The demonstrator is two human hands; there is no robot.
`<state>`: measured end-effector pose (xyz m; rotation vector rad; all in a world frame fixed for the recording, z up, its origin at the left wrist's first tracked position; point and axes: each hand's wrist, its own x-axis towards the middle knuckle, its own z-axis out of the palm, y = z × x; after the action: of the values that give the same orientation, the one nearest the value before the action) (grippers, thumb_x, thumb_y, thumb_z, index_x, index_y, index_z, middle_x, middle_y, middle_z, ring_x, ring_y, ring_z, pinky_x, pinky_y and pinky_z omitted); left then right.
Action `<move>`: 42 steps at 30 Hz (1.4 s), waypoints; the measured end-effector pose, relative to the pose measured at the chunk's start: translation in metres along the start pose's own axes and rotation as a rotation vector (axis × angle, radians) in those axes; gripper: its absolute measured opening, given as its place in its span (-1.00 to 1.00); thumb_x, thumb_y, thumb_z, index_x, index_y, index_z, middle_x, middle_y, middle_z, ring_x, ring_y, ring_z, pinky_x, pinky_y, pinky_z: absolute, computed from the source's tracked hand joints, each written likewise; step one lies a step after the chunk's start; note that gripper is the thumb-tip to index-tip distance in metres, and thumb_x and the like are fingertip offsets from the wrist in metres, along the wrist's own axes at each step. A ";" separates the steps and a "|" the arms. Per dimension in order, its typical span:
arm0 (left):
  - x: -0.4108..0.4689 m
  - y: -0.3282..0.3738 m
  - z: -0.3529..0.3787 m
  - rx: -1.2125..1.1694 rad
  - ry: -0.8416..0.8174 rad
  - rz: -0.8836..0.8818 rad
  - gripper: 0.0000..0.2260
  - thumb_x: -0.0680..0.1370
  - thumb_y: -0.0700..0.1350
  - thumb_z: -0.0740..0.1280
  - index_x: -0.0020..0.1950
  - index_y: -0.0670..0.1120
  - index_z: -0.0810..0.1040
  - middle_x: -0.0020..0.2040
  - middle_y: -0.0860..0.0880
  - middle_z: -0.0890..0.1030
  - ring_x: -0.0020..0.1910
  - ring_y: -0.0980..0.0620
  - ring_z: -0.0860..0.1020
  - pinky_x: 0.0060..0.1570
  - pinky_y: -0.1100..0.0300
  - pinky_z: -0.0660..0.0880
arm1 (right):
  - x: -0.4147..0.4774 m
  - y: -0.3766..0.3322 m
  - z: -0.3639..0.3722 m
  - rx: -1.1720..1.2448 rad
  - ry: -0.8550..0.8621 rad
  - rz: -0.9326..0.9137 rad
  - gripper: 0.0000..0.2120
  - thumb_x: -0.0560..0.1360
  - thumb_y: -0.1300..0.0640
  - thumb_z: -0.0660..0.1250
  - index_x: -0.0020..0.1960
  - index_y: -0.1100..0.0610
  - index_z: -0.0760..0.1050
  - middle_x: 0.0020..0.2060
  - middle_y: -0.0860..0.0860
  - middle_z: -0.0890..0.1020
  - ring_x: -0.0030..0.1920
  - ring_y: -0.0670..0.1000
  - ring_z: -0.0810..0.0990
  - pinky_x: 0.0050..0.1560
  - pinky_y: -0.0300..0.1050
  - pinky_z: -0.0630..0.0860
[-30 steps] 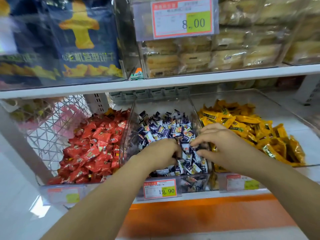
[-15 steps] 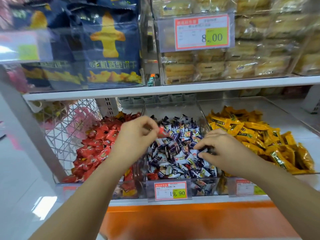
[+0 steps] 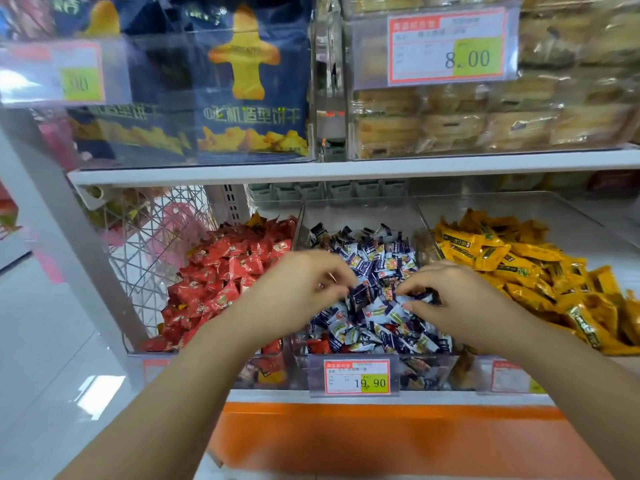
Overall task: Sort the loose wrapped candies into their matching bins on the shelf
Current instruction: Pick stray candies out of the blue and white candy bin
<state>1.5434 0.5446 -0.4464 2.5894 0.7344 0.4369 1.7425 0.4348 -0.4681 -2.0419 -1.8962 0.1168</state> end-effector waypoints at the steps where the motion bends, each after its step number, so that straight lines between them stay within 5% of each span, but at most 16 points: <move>1: 0.007 0.007 0.006 0.026 -0.158 0.006 -0.87 0.55 -0.16 0.34 0.04 0.02 0.61 -0.04 0.20 0.59 -0.09 0.32 0.53 0.03 0.45 0.46 | 0.000 0.000 0.000 -0.016 0.014 -0.007 -0.81 0.54 0.02 0.29 0.13 -0.11 0.56 -0.02 -0.29 0.52 0.20 -0.12 0.42 0.40 -0.09 0.19; 4: 0.019 0.008 0.015 0.110 -0.312 0.000 -0.84 0.56 -0.20 0.32 0.07 -0.03 0.63 -0.04 0.11 0.63 -0.12 0.24 0.55 -0.10 0.54 0.42 | 0.004 -0.008 0.000 -0.099 0.030 -0.076 -0.80 0.55 0.01 0.27 0.15 -0.13 0.55 0.07 -0.24 0.57 0.19 -0.19 0.43 0.51 -0.06 -0.20; 7: 0.015 -0.003 0.000 0.044 -0.070 -0.026 -0.84 0.54 -0.19 0.34 0.07 0.01 0.61 -0.02 0.15 0.61 -0.05 0.26 0.56 0.07 0.37 0.48 | 0.015 -0.024 0.005 0.019 -0.076 -0.154 -0.79 0.55 0.07 0.27 0.15 -0.07 0.57 0.05 -0.18 0.60 0.04 -0.22 0.48 0.37 -0.20 0.25; 10: -0.001 -0.020 -0.015 -0.048 0.149 -0.053 -0.81 0.54 -0.17 0.34 0.03 0.13 0.56 -0.04 0.24 0.56 -0.03 0.33 0.52 -0.02 0.53 0.39 | 0.030 -0.038 0.019 0.172 -0.272 -0.183 -0.78 0.54 0.14 0.29 0.16 0.01 0.58 0.06 -0.13 0.63 -0.07 -0.26 0.53 0.03 -0.39 0.46; 15: -0.016 -0.043 -0.009 -0.045 0.246 -0.063 -0.82 0.54 -0.16 0.34 0.03 0.14 0.56 -0.06 0.27 0.54 0.02 0.36 0.48 -0.01 0.59 0.29 | 0.061 -0.055 0.055 0.228 -0.527 -0.176 -0.67 0.50 0.16 0.37 0.26 0.11 0.51 0.15 -0.01 0.60 0.07 -0.11 0.57 0.07 -0.30 0.48; 22: -0.021 -0.057 0.000 -0.103 0.330 -0.049 -0.85 0.54 -0.18 0.34 0.03 0.04 0.61 -0.04 0.21 0.56 0.01 0.33 0.49 0.00 0.58 0.28 | 0.089 -0.061 0.076 -0.111 -0.678 -0.299 -0.69 0.47 0.09 0.38 0.18 0.15 0.53 0.04 0.08 0.63 0.00 0.05 0.57 0.03 -0.07 0.51; 29: -0.025 -0.061 0.003 -0.141 0.337 -0.044 -0.83 0.54 -0.20 0.33 0.05 0.02 0.62 -0.03 0.16 0.56 -0.02 0.26 0.51 0.04 0.50 0.37 | 0.093 -0.048 0.084 -0.124 -0.814 -0.304 -0.63 0.49 0.13 0.34 0.29 0.03 0.45 0.05 -0.04 0.56 -0.01 -0.01 0.53 0.03 -0.15 0.46; 36: -0.030 -0.062 0.004 -0.140 0.361 -0.006 -0.83 0.53 -0.22 0.34 0.04 0.00 0.63 -0.05 0.16 0.57 -0.02 0.23 0.53 0.04 0.44 0.41 | 0.092 -0.050 0.088 0.012 -0.784 -0.304 -0.81 0.45 0.26 0.36 0.04 0.10 0.54 -0.09 -0.07 0.54 -0.05 -0.05 0.52 0.01 -0.14 0.48; 42: -0.037 -0.063 -0.003 -0.115 0.471 0.021 -0.80 0.53 -0.24 0.34 0.02 0.05 0.62 -0.08 0.23 0.56 -0.11 0.16 0.56 -0.09 0.41 0.44 | 0.088 -0.044 0.056 0.183 -0.510 -0.163 -0.80 0.38 0.13 0.50 -0.21 -0.03 0.47 -0.23 -0.14 0.55 -0.26 -0.17 0.54 -0.23 -0.28 0.47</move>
<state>1.4858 0.5738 -0.4801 2.4076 0.8012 1.0857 1.6935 0.5344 -0.4913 -1.8439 -2.2319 0.8051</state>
